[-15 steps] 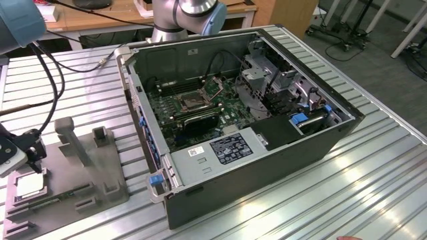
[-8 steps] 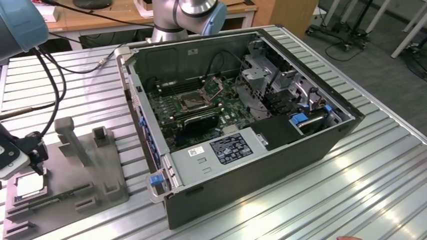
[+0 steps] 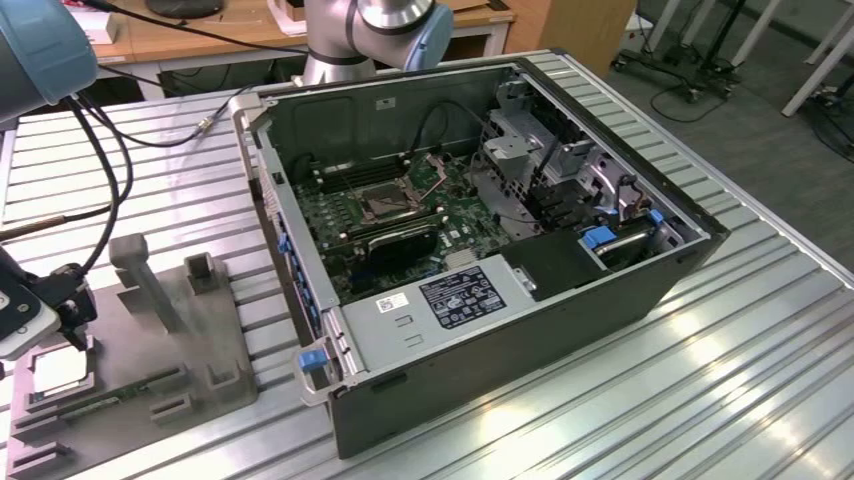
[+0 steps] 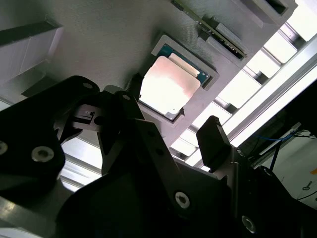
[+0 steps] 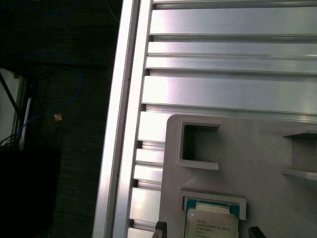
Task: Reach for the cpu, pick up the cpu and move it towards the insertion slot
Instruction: 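Pick up the cpu and move it towards the insertion slot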
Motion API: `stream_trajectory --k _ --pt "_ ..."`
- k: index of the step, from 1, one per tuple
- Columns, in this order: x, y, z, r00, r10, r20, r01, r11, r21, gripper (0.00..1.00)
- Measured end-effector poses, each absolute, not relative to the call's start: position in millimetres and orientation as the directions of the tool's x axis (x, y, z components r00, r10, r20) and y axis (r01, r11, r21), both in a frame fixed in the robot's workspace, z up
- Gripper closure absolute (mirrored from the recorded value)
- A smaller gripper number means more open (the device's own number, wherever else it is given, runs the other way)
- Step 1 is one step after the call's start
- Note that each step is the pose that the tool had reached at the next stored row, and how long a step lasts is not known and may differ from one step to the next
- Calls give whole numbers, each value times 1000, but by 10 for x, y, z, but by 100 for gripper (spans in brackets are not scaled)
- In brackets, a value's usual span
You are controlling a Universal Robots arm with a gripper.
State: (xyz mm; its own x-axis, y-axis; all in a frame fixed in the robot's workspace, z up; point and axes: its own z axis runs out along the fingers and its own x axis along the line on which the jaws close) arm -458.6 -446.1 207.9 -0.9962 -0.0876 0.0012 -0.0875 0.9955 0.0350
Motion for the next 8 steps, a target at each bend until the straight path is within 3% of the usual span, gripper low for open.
stream_trajectory --k 8 --pt "-4587 -4461 2037 -996 -88 1 -87 996 35 29"
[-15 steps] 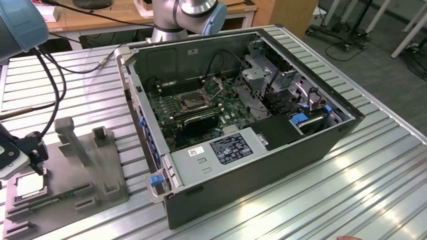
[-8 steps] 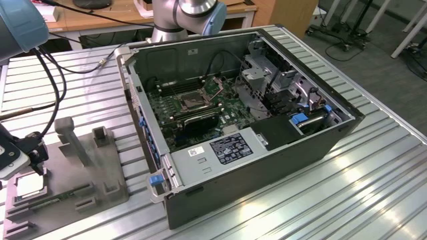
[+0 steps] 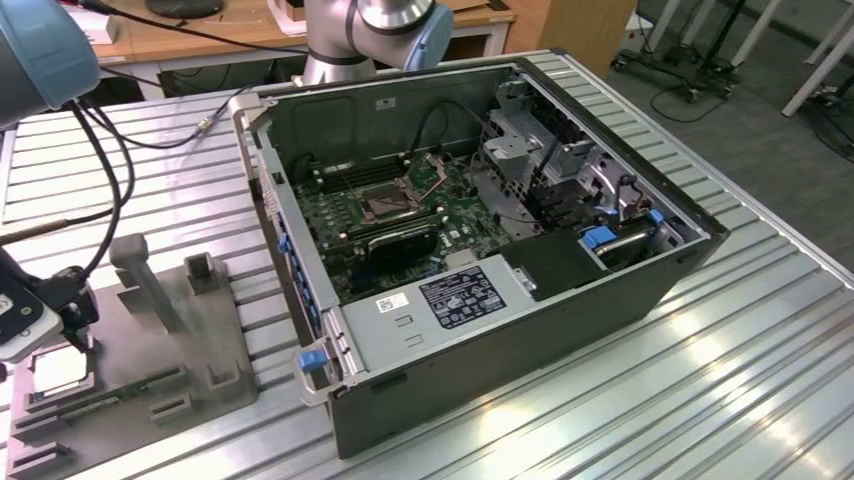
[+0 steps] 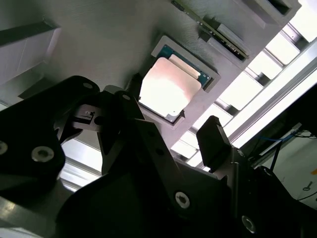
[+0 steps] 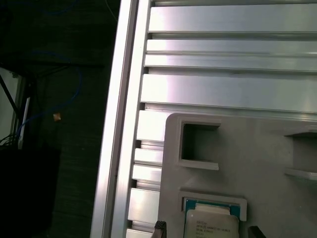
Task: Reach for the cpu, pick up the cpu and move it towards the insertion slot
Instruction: 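Pick up the cpu and move it towards the insertion slot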
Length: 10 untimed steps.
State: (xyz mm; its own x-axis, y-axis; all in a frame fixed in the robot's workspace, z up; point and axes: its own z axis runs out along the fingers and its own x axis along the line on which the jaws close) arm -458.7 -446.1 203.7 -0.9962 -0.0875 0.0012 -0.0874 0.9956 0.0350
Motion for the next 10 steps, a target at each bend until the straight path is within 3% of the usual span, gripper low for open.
stream_trajectory --k 10 --pt "-4586 -4465 1915 -997 -75 1 -75 997 35 29"
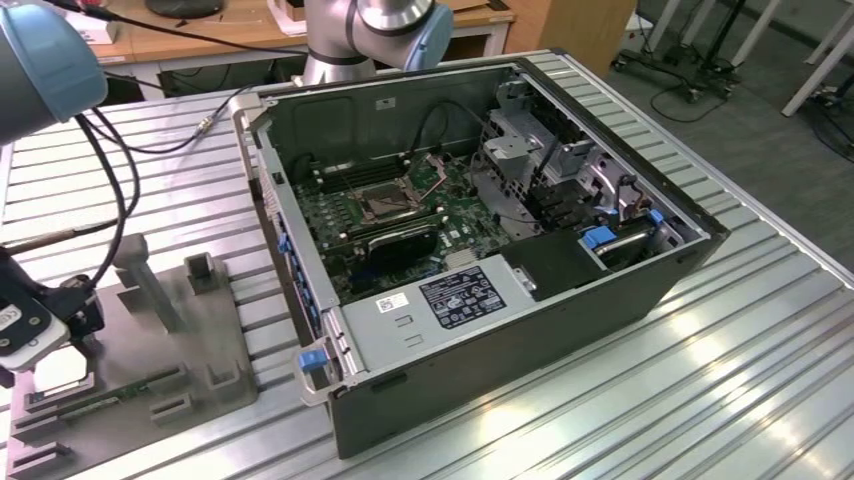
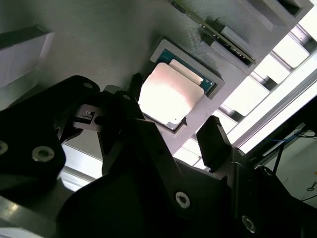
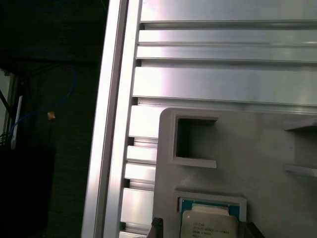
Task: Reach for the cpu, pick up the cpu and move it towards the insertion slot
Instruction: 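Pick up the cpu and move it towards the insertion slot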
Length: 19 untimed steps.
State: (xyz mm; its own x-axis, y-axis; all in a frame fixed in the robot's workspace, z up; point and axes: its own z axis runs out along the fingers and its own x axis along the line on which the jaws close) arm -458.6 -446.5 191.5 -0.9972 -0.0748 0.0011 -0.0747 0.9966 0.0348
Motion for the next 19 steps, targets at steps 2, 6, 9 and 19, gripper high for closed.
stream_trajectory --k 2,6,9,19 --pt "-4585 -4467 1895 -997 -73 1 -73 997 35 29" --pt "-4581 -4469 1876 -998 -71 1 -70 997 34 29" --pt "-4575 -4469 1867 -998 -68 1 -68 997 33 29" --pt "-4571 -4471 1810 -999 -47 1 -47 998 32 29"
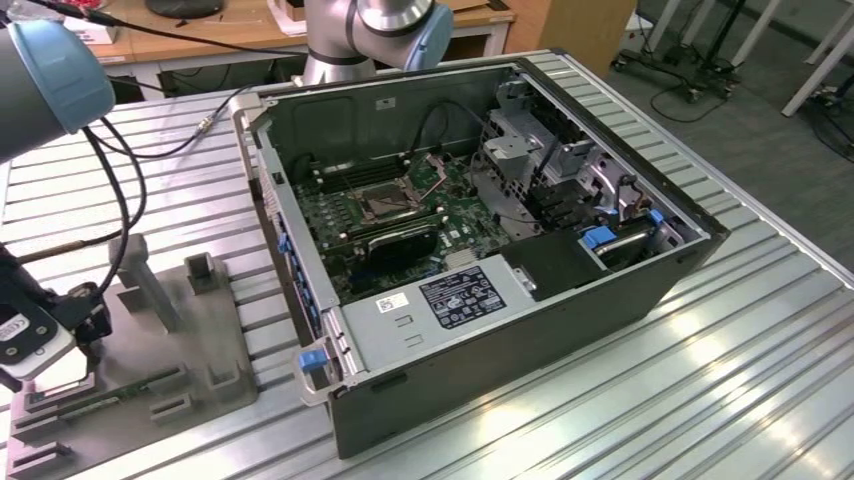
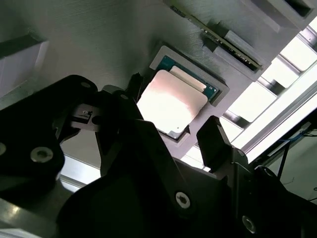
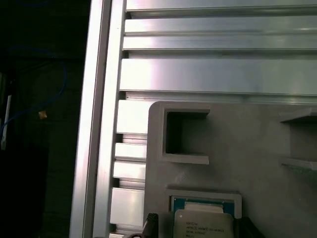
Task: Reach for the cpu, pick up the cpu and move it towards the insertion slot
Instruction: 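Pick up the cpu and move it towards the insertion slot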
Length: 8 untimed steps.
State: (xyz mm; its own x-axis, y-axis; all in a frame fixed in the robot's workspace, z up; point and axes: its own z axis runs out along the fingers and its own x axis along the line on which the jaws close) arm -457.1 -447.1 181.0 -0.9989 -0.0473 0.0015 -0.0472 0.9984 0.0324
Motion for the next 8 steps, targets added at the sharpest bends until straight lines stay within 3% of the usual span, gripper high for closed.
stream_trajectory --k 8 --pt "-4569 -4470 1791 -999 -37 1 -37 999 31 29"
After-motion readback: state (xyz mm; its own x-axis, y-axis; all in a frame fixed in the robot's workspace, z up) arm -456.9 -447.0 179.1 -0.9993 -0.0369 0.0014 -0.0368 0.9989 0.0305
